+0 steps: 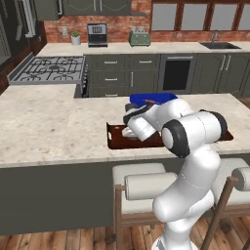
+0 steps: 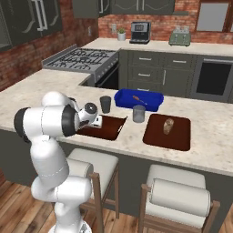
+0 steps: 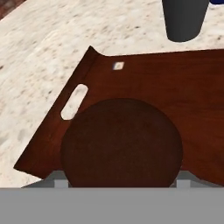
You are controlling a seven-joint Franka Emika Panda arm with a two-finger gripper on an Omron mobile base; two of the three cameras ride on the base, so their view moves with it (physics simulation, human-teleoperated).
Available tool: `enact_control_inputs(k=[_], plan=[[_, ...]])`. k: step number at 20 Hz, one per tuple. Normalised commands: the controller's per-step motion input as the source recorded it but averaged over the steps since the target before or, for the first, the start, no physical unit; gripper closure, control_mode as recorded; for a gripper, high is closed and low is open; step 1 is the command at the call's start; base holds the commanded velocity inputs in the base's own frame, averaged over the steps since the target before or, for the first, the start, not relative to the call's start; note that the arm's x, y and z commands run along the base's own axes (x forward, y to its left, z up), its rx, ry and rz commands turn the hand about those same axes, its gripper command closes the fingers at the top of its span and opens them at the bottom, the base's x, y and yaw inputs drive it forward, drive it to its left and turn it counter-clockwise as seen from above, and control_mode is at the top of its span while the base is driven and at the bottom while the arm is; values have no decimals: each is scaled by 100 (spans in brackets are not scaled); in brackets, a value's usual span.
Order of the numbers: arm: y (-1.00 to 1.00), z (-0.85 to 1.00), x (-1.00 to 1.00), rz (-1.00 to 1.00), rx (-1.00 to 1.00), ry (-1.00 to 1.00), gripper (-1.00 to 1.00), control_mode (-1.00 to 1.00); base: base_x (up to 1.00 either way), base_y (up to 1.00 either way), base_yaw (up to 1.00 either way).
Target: Take the cake and cupcake from the fridge and place them on the empty tray on the dining counter.
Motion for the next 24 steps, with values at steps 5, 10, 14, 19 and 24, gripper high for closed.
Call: enact_control_inputs(k=[5,10,14,19,24], plan=[[4,-29,26,0,0,0,100,-100,0,0,0],[3,-34,22,0,0,0,100,-100,0,0,0],[3,-36,21,0,0,0,100,-100,0,0,0],[8,-36,17,0,0,0,-100,-100,0,0,0],[-2,31,-14,-1,0,-6,-100,-100,0,0,0]])
